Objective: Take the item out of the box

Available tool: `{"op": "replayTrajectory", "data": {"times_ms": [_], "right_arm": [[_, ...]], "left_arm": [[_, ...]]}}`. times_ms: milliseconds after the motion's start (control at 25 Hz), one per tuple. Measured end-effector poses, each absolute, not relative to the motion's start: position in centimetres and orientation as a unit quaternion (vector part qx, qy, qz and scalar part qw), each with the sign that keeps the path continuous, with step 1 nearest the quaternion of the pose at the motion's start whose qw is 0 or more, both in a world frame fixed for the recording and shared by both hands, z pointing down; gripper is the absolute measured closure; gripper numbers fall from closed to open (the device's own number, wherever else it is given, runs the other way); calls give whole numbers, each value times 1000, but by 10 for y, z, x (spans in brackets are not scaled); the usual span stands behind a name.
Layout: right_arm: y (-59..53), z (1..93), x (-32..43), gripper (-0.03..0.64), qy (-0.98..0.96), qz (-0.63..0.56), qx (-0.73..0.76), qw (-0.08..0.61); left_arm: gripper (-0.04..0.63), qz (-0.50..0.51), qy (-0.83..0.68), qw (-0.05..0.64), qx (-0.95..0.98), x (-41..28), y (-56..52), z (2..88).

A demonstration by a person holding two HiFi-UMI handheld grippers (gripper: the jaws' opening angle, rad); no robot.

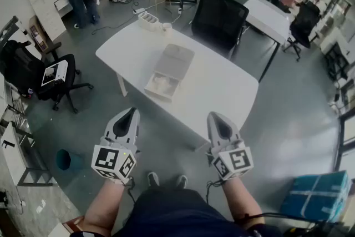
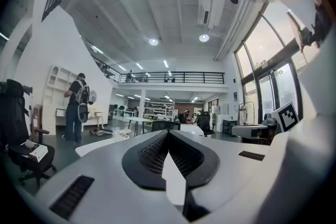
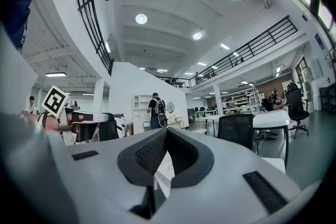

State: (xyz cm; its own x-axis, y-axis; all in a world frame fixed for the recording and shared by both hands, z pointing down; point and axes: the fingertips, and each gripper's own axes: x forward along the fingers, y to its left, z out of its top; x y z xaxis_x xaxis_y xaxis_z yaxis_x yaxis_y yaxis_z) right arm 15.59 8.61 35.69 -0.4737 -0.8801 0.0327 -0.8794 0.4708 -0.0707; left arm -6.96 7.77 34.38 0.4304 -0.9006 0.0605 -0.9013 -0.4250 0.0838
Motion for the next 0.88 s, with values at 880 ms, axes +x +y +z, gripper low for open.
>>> {"op": "replayTrajectory", "data": {"times_ms": [880], "right_arm": [[75, 352, 117, 609, 838, -28, -545, 8]], "left_arm": [[565, -14, -514, 56, 856, -120, 58, 349]]}}
